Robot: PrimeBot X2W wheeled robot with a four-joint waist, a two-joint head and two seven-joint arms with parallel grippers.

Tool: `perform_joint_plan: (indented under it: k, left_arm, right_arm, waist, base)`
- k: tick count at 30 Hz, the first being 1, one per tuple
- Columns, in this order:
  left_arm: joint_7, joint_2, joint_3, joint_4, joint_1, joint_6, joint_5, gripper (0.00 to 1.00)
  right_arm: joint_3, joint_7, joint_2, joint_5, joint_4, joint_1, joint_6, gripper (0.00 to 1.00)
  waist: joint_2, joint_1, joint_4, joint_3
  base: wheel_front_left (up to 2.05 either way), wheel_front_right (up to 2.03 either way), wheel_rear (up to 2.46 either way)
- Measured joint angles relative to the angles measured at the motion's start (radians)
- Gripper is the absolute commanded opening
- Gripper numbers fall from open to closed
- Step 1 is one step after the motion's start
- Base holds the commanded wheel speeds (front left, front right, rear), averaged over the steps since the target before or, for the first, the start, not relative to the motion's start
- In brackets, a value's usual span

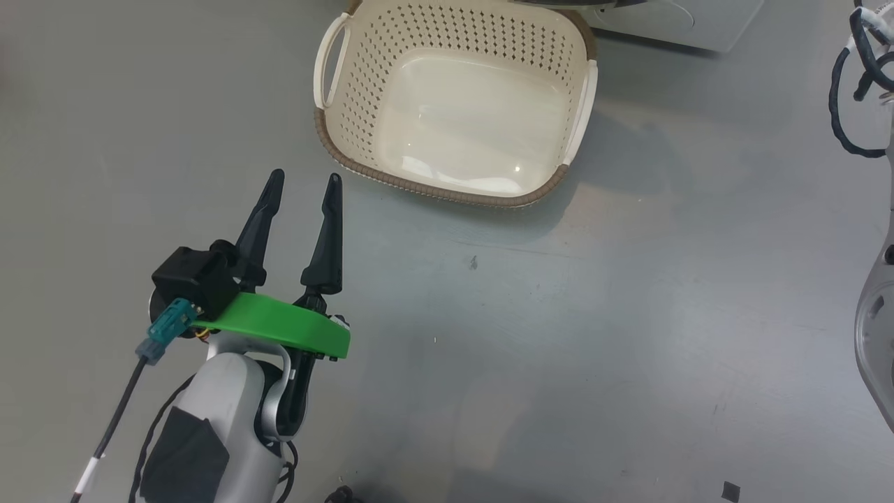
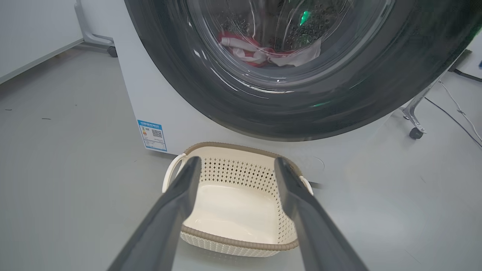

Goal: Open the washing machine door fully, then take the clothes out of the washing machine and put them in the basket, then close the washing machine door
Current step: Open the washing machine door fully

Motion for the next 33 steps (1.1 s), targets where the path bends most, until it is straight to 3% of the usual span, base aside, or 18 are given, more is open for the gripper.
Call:
perform_joint_plan:
  k: [15,33]
  left_arm:
    - [0.000,0.000,0.000,0.012,0.002,0.000,0.009,1.00]
    - [0.000,0.000,0.015,0.038,0.040,0.000,0.018,1.00]
  right_arm:
    - [-0.003,0.032,-0.003,0.018,0.043,0.076,0.005,0.00]
    - [0.012,0.086,0.006,0.056,0.098,0.213,0.046,0.00]
  waist:
    - [0.0000,0.0000,-0.010,-0.065]
    - [0.0000,0.0000,-0.026,-0.168]
  base:
    - [0.00,0.00,0.00]
    - [0.00,0.00,0.00]
